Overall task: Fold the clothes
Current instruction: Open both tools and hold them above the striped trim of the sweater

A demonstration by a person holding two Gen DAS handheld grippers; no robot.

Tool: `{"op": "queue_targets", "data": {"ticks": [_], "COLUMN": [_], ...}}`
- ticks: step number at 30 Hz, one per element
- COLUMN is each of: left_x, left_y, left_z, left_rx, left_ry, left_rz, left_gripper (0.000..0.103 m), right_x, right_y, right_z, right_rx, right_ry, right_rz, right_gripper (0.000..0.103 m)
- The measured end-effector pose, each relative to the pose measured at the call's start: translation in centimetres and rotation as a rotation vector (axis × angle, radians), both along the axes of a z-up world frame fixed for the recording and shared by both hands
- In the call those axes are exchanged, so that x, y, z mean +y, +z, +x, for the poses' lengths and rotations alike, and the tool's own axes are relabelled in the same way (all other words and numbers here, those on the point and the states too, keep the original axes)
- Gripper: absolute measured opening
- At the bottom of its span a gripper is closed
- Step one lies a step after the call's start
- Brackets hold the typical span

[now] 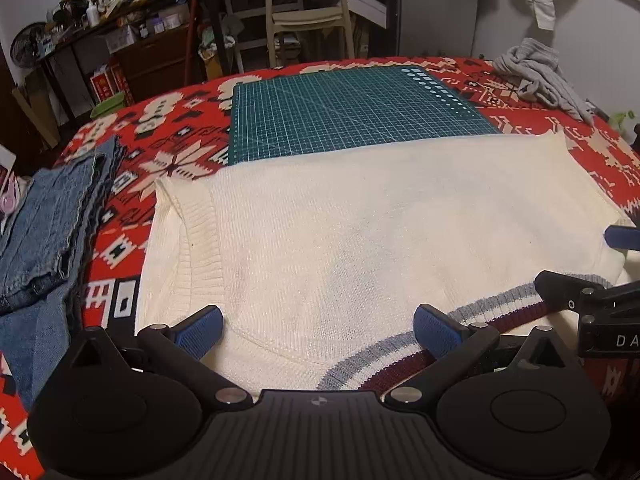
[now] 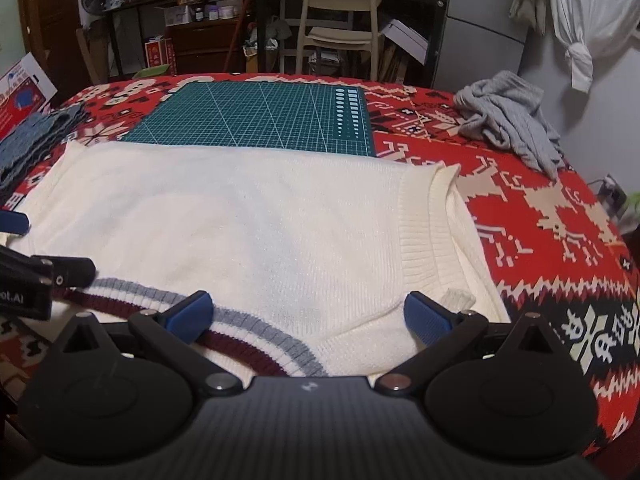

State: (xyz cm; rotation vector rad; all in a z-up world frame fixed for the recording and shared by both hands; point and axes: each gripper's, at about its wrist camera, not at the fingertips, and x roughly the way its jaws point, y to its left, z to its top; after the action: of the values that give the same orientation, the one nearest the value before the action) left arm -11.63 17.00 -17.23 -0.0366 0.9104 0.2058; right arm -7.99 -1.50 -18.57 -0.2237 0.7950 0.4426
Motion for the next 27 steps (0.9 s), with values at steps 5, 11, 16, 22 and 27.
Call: {"op": "queue_targets", "data": {"ticks": [5,11,16,22,27], "left_x": [0.3,0.1,-0.5,-0.4,-0.2], "left_y": [-0.1,-0.1,-0.4,-0.7,-0.3], "left_z": [0.3,0.2,-0.6,-0.9,-1.0], "left_rx": [0.009,-0.007,-0.065,-0.100,-0.092], "left_ry": [0.011,0.027,0.025,0.037,0.051], "left_rz": [-0.013,-0.010,0.029,0.021,0.001], "left_gripper": [0.103,0.103,0.103,0.103,0.101], "right_x": [-0.1,-0.1,0.0,0.0,0.0], "right_y": [-0.2,-0.3,-0.2,-0.3,0.1], "right_z": [-0.2,-0.3,-0.1,-0.4,-0.2], "right_rx": [-0.014,-0.023,-0.010,-0.019,0.007], "right_ry": [-0.006,-0.022,-0.028,-0.038,-0.048], "right_rz": [0.008,0.010,0.012,0.015,0.006], "right_gripper": [0.102,0.102,0.102,0.102,0.102]}}
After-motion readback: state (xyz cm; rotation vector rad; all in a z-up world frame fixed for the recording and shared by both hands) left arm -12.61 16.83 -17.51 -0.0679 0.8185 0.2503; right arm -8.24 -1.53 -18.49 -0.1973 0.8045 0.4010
